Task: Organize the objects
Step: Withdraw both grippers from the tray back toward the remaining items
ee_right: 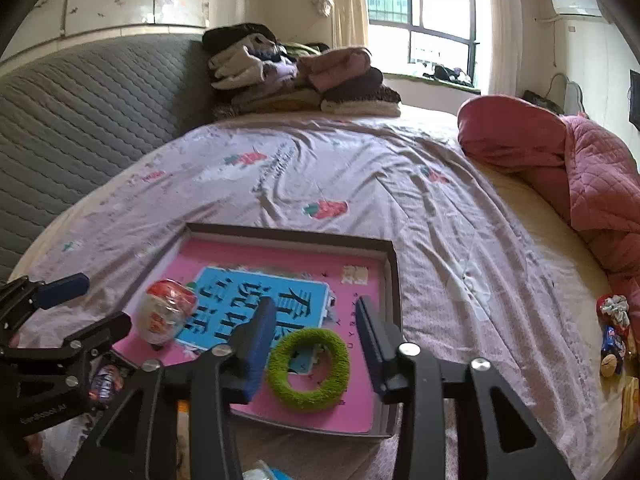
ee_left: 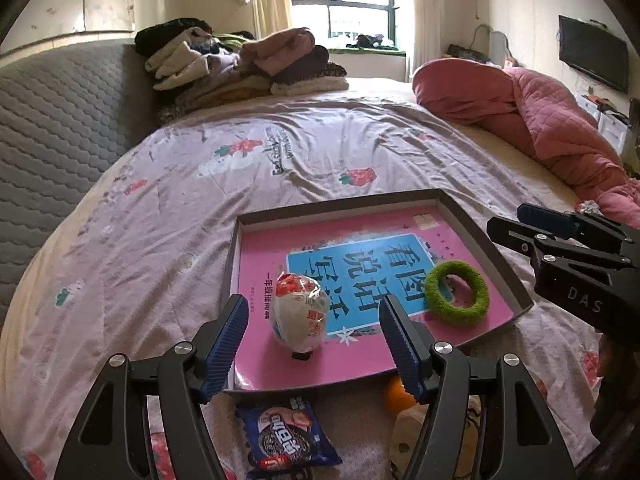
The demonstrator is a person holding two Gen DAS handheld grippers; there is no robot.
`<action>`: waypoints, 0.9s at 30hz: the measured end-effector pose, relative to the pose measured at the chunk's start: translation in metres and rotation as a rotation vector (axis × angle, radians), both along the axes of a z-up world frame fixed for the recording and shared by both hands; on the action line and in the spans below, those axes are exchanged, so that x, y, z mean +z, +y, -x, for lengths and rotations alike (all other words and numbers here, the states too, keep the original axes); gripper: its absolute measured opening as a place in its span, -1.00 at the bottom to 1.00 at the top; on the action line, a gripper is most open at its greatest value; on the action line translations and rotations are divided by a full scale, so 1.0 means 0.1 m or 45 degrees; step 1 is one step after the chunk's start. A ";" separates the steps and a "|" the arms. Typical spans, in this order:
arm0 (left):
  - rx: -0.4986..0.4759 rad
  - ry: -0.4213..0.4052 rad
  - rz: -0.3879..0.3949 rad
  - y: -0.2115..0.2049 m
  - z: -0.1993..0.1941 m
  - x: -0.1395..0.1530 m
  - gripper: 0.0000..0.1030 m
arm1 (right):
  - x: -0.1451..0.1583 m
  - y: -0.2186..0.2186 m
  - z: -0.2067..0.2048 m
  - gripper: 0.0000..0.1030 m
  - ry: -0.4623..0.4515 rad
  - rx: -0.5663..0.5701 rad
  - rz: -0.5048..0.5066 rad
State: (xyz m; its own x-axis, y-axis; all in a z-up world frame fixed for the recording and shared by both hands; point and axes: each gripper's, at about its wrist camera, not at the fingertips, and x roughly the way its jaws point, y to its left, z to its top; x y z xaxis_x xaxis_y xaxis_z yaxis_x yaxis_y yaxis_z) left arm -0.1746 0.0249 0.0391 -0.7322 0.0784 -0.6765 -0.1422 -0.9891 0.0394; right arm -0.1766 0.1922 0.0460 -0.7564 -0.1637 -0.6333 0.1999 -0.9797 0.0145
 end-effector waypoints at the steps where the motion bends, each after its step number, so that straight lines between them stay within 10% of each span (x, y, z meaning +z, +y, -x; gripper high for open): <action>1: -0.003 0.002 -0.004 0.00 -0.02 0.02 0.35 | 0.03 -0.01 -0.03 -0.16 0.011 0.002 -0.002; 27: -0.022 0.015 -0.058 0.09 -0.63 0.11 0.35 | 0.30 0.09 -0.62 -0.02 0.146 0.024 0.053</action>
State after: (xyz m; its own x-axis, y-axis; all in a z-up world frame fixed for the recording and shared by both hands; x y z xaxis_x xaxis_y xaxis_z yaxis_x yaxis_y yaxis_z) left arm -0.1112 0.0340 0.0503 -0.7383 0.1214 -0.6635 -0.1590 -0.9873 -0.0037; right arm -0.1148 0.2010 0.0763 -0.8199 -0.2033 -0.5352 0.2213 -0.9747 0.0311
